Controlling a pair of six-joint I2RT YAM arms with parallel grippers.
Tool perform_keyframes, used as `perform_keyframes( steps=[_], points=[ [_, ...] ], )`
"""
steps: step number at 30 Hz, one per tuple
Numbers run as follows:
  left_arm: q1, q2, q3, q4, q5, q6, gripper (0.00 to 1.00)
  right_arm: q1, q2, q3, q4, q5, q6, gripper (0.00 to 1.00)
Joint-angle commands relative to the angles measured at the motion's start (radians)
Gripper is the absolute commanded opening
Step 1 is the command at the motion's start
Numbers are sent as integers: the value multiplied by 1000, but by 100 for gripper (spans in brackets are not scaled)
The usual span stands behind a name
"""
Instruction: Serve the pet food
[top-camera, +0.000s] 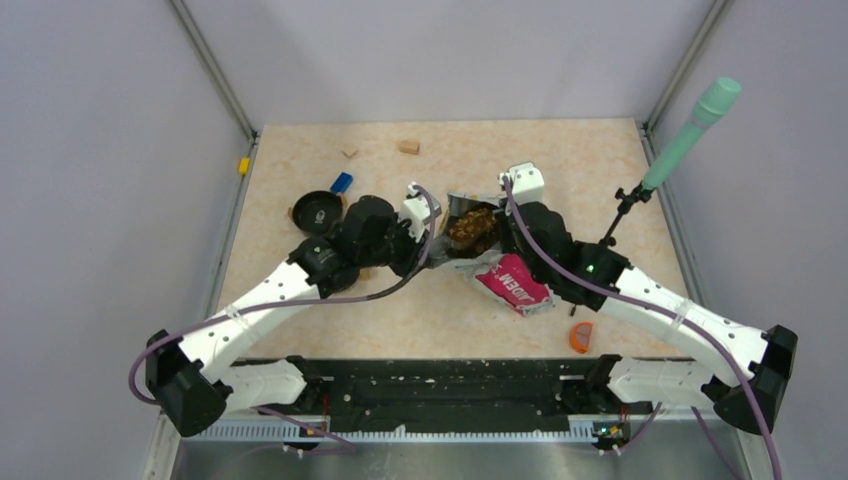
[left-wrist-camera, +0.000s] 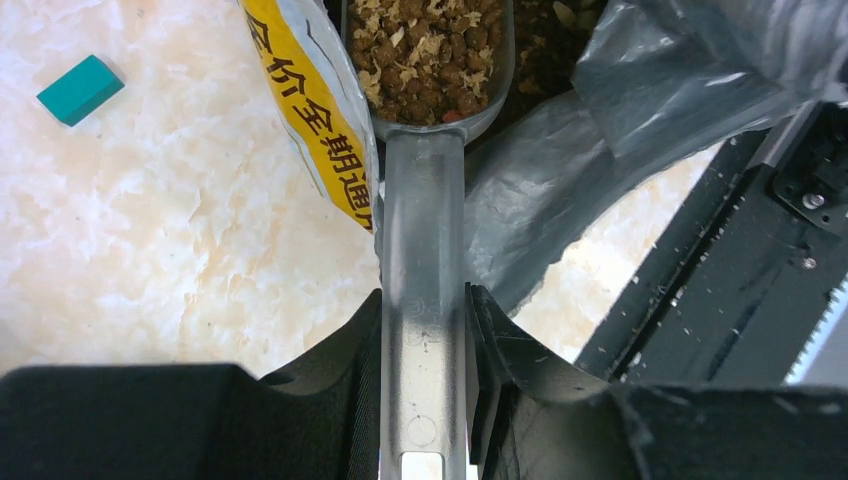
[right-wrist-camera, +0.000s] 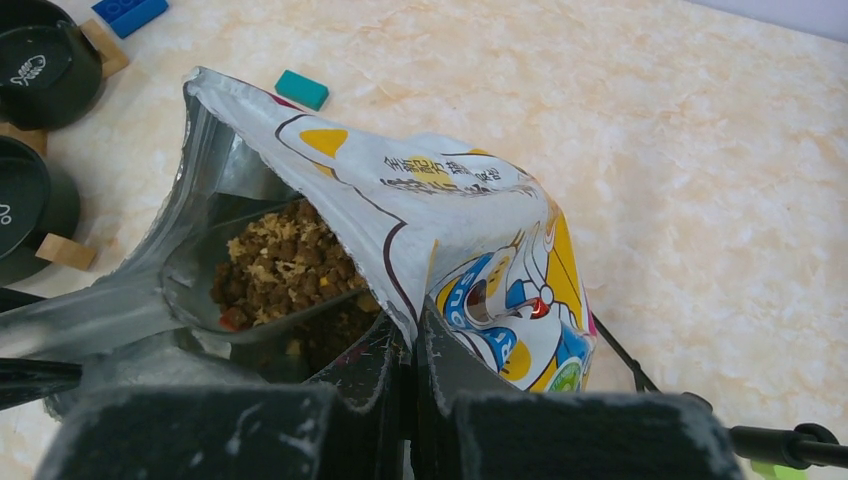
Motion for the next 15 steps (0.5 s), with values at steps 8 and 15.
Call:
perform_keyframes(
  steps=[8, 15],
  points=[
    [-30, 216, 474, -574, 80, 16, 0, 4, -18, 92, 3, 28, -30, 0],
    [-70, 283, 544, -731, 30, 30, 0, 4, -8, 107, 4, 32, -35, 0]
  ],
)
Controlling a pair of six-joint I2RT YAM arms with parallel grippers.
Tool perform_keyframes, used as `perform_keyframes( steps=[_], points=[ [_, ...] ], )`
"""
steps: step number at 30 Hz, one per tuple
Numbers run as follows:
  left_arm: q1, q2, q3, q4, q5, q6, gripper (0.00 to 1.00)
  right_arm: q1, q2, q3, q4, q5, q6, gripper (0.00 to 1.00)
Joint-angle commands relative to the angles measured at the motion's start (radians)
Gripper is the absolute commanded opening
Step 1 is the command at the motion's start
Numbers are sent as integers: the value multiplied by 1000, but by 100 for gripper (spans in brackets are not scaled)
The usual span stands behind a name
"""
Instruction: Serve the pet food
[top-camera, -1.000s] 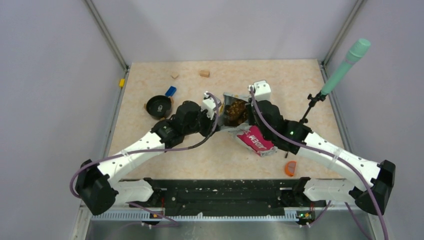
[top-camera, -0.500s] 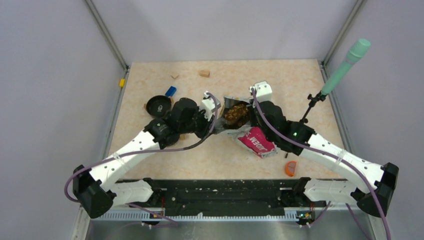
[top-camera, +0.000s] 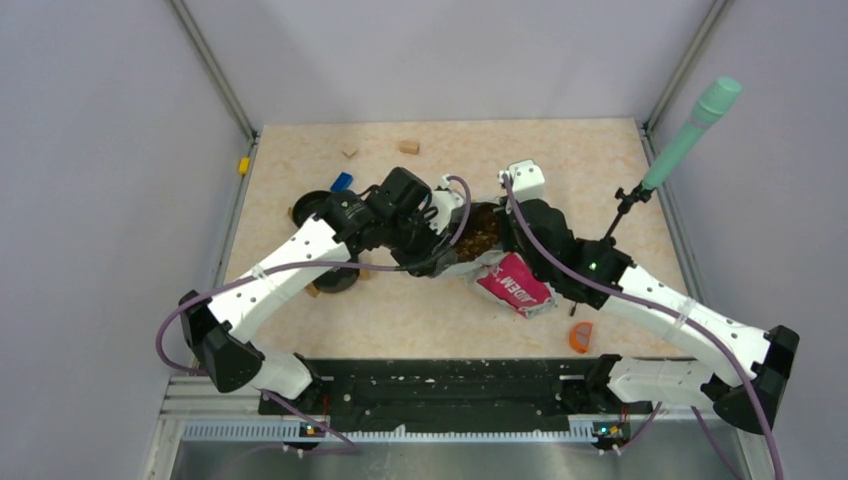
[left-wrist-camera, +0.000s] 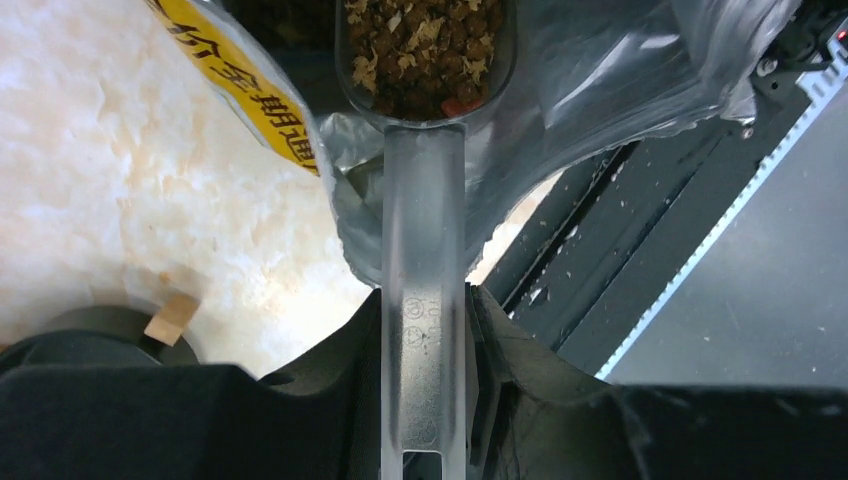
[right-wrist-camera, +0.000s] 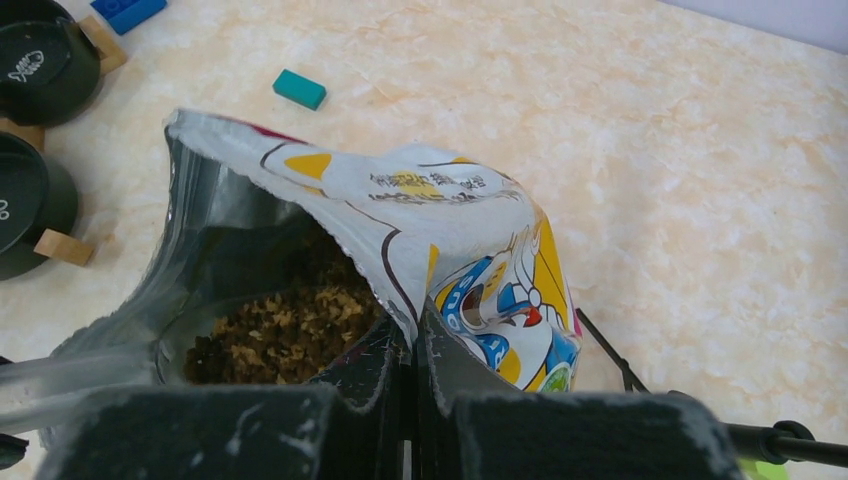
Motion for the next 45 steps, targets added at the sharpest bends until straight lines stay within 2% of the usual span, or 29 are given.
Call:
perform_keyframes(
  steps=[1, 5, 11, 16, 26, 33, 36, 39, 42, 45],
  points=[
    [-16, -4, 40, -130, -42, 15, 0, 3, -9, 76, 43, 30, -25, 0],
    [-18, -84, 43, -56, -138, 27, 0, 4, -3, 84, 43, 30, -24, 0],
    [-18, -316, -173, 202, -144, 55, 0, 3, -2, 82, 47, 33, -23, 0],
    [-17, -358, -228, 231, -134, 48, 0, 4, -1, 86, 52, 32, -31, 0],
    [-36, -240, -225, 214, -34, -32, 0, 3, -4, 88, 49, 25, -33, 0],
    [-66, -165, -50, 156, -118, 16, 0, 3, -23, 88, 48, 41, -38, 0],
    [-71, -163, -71, 167, -108, 12, 0, 3, -33, 82, 47, 45, -38, 0],
    [-83, -109, -85, 91, -104, 1, 0, 4, -43, 71, 43, 50, -35, 0],
    [-96, -69, -43, 17, -120, 3, 0, 3, -47, 64, 42, 52, -34, 0],
    [-98, -91, 0, 51, -173, 13, 0, 3, -45, 65, 46, 50, -36, 0]
  ],
)
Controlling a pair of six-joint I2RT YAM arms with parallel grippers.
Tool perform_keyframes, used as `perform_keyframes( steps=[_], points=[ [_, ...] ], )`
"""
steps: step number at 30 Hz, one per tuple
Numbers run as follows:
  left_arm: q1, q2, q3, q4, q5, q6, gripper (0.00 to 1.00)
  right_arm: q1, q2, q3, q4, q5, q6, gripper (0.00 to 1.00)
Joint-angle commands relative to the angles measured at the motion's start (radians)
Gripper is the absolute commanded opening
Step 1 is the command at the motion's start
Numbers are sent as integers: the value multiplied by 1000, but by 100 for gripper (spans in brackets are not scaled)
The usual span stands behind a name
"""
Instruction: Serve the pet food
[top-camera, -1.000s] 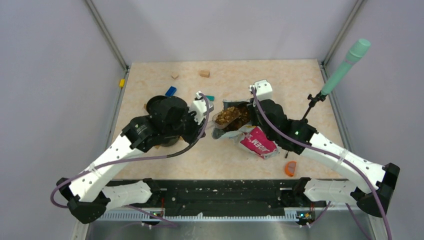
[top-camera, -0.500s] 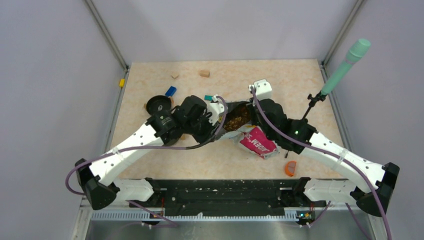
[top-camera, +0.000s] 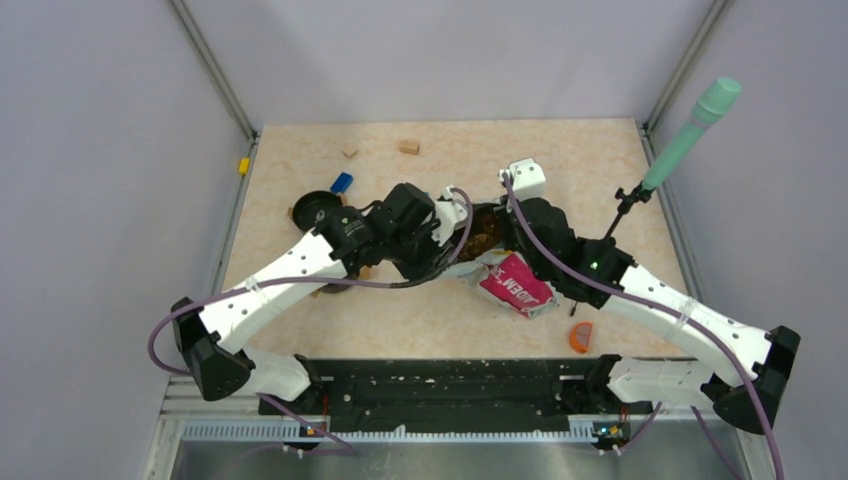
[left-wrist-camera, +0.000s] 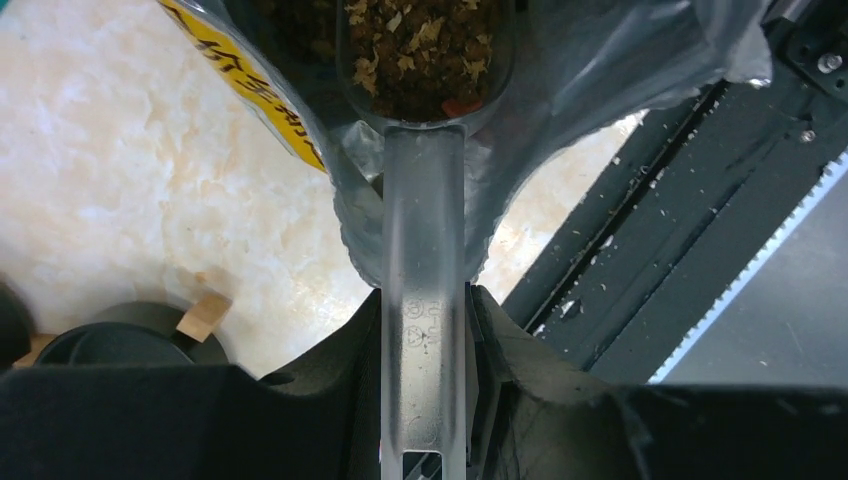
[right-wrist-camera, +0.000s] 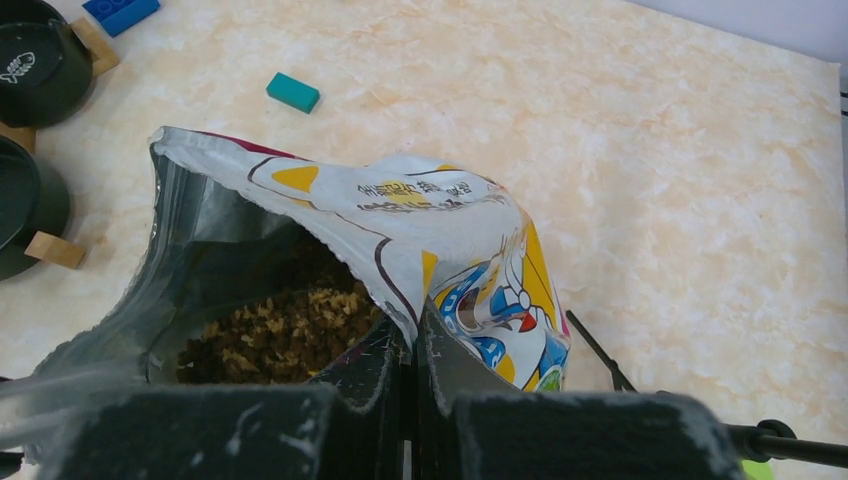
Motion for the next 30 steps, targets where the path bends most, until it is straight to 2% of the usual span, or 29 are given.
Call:
perform_keyframes(
  steps=[1, 5, 8, 11, 14, 18, 21, 25, 27, 30],
  points=[
    [-9, -49, 86, 34, -56, 17, 0, 3, -47, 46, 58, 40, -19, 0],
    [-9, -102, 10, 130, -30, -4, 0, 2, -45, 50, 67, 38, -21, 0],
    [-17, -60, -30, 75, -3, -31, 0, 2, -41, 50, 70, 39, -22, 0],
    [-23, -11, 30, -17, -33, -37, 0, 2, -40, 48, 70, 34, -22, 0],
    [-23, -21, 108, -2, -74, -24, 0, 3, -38, 50, 74, 29, -24, 0],
    [-26, -57, 44, 73, -89, -17, 0, 4, -34, 52, 85, 23, -35, 0],
    [-35, -2, 21, 11, -92, -17, 0, 3, -26, 56, 81, 14, -40, 0],
    [-39, 46, 156, -96, -133, -25, 0, 2, -26, 60, 78, 16, -42, 0],
    [-38, 4, 152, -40, -155, -17, 0, 2, -26, 60, 81, 20, -50, 0],
    [-39, -98, 21, 136, -124, 8, 0, 2, -29, 60, 85, 27, -56, 0]
  ],
)
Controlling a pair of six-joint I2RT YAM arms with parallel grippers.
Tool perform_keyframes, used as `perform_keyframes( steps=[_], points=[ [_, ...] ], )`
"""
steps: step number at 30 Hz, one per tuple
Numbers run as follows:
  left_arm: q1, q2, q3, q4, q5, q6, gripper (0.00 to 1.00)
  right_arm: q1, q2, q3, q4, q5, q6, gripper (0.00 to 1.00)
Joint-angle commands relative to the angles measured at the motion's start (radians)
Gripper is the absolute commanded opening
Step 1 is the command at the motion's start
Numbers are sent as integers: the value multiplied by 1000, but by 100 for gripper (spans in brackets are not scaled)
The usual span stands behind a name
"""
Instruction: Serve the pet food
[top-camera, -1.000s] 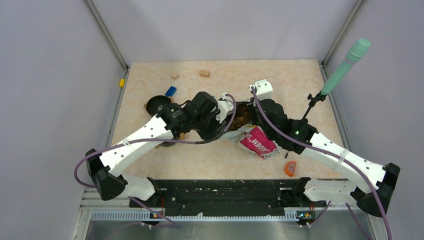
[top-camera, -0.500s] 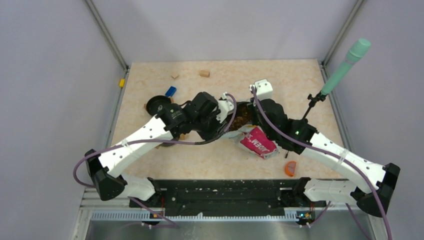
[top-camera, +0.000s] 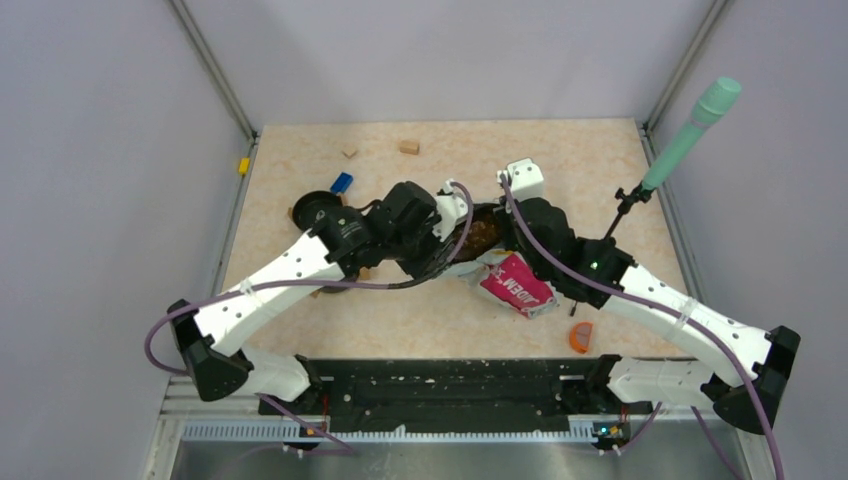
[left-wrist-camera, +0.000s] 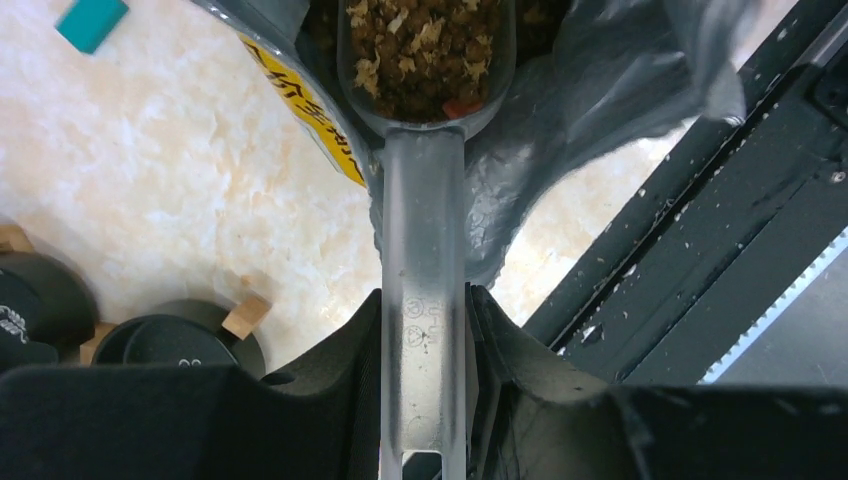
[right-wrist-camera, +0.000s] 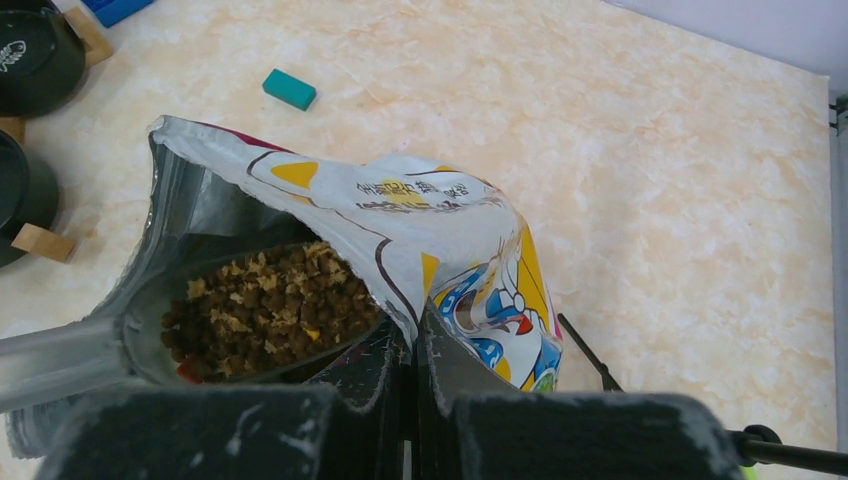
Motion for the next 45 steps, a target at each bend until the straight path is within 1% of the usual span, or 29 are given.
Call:
perform_keyframes(
  steps=[1, 2, 4, 7, 8, 10, 11, 13, 14, 15, 17, 19, 21, 23, 24, 26, 28, 29, 31, 34, 35, 36, 40, 45],
  points=[
    [-6, -153, -98, 205, 1, 21, 0, 2, -29, 59, 83, 31, -30, 0],
    [-6, -149, -115, 196, 0, 16, 0, 2, -30, 56, 84, 33, -30, 0],
    [-7, -105, -98, 100, 36, 10, 0, 2, -35, 51, 84, 36, -26, 0],
    [-8, -36, 2, -40, 16, 10, 0, 2, -36, 47, 86, 34, -21, 0],
    [-8, -36, 30, -54, -12, 10, 0, 2, -33, 48, 85, 32, -22, 0],
    [-7, -70, 48, -21, -24, 10, 0, 3, -30, 49, 89, 30, -23, 0],
    [-7, -99, 33, 23, -16, 10, 0, 2, -29, 50, 92, 28, -24, 0],
    [-8, -163, -48, 138, 39, 10, 0, 3, -29, 52, 93, 27, -26, 0],
    [-8, -174, -84, 158, 51, 10, 0, 2, -29, 52, 95, 25, -28, 0],
    [-9, -164, -113, 142, 49, -15, 0, 3, -29, 50, 94, 25, -24, 0],
    [-19, -95, -102, 36, 30, -16, 0, 2, -29, 45, 93, 23, -21, 0],
    [-22, -9, -20, -82, 16, -23, 0, 2, -29, 45, 93, 16, -18, 0],
    [-22, 34, 81, -133, -28, -33, 0, 4, -27, 45, 93, 8, -18, 0],
    [-22, 16, 116, -83, -39, -34, 0, 3, -27, 50, 93, 8, -16, 0],
    [-22, -8, 108, -36, -38, -28, 0, 3, -28, 51, 93, 11, -15, 0],
    [-22, -85, 28, 93, -45, -27, 0, 2, -32, 53, 93, 17, -16, 0],
    [-22, -151, -70, 167, -45, -29, 0, 2, -38, 50, 92, 20, -15, 0],
    [-22, -155, -100, 168, -50, -33, 0, 3, -40, 48, 89, 20, -14, 0],
    [-22, -128, -119, 120, -58, -42, 0, 3, -43, 44, 83, 21, -9, 0],
    [-22, -80, -45, 17, -61, -72, 0, 2, -44, 42, 80, 17, -4, 0],
    [-22, -83, -30, 16, -61, -75, 0, 2, -45, 42, 82, 15, -5, 0],
    [-22, -99, -35, 37, -59, -68, 0, 3, -45, 44, 82, 14, -5, 0],
    [-22, -214, -171, 217, -51, -39, 0, 2, -45, 45, 87, 12, -8, 0],
    [-22, -322, -245, 281, -60, -37, 0, 3, -46, 43, 90, 11, -7, 0]
  ],
)
